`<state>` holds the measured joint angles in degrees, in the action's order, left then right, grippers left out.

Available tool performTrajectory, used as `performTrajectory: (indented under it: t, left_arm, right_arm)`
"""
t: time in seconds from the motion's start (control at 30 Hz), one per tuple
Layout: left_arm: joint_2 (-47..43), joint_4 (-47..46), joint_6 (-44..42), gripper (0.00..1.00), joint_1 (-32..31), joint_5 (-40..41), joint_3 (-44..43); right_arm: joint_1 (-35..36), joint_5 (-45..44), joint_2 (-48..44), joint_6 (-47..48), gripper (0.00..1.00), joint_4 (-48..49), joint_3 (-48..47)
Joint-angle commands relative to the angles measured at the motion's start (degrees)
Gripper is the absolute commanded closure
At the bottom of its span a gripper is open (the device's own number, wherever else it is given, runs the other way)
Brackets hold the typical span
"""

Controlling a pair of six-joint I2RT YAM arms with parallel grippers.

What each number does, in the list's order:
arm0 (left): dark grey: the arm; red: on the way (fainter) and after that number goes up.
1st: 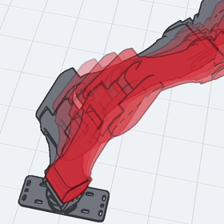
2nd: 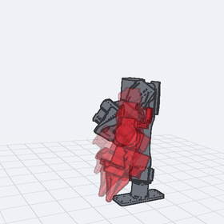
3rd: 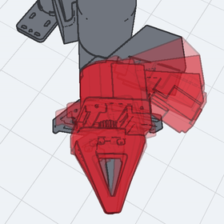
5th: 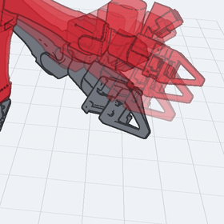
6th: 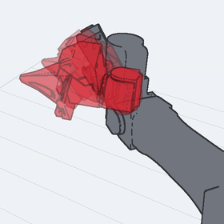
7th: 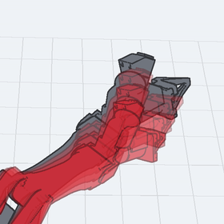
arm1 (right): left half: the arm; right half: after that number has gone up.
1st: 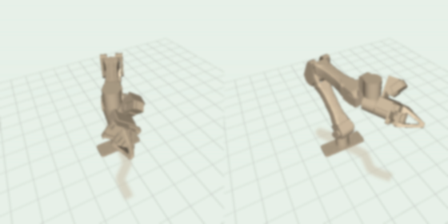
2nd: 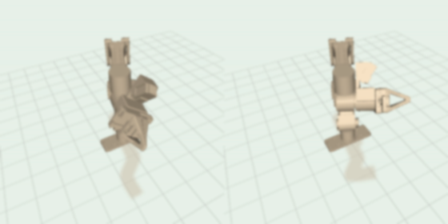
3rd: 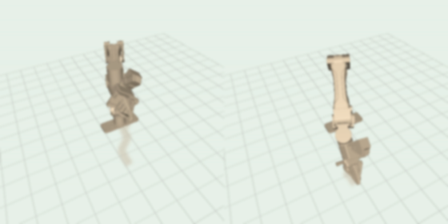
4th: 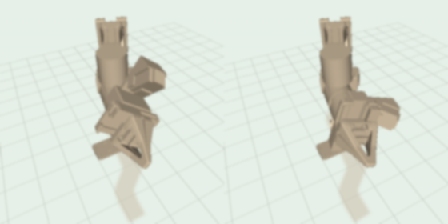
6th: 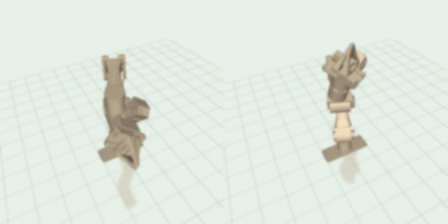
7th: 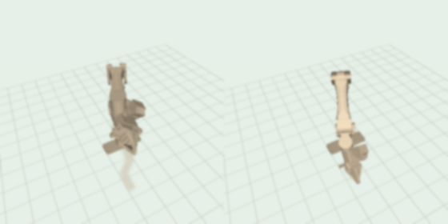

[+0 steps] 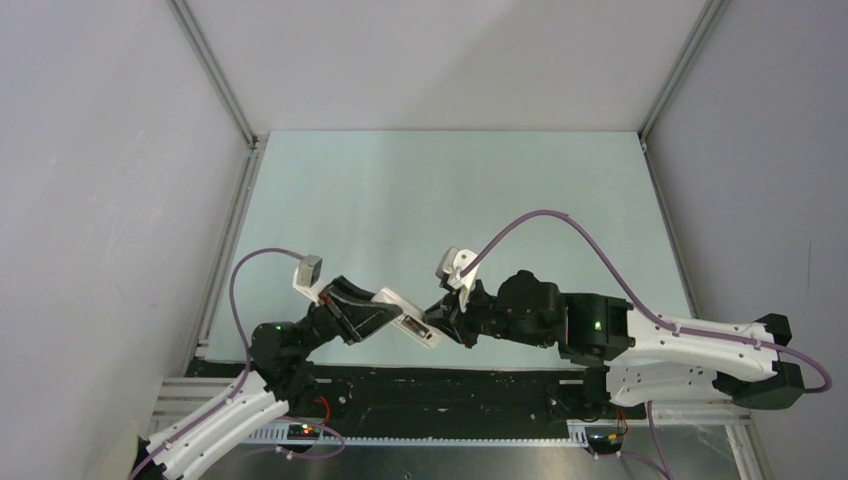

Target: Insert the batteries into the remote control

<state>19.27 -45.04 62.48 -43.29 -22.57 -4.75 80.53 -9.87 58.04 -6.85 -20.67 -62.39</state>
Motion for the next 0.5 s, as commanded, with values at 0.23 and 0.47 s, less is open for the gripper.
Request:
performTrajectory:
  t: [0.23,0.47]
  left_arm:
    - [2.9,-2.3,1.1,1.0,-0.3,4.3,-0.6]
    - [5.9,-1.1,2.2,1.0,-0.3,5.9,-1.3]
  right_arm:
    - [2.1,-5.7,-0.7,-0.4,0.75,3.6,-0.8]
    - [3.0,-4.6,1.2,-2.2,0.7,4.4,-0.8]
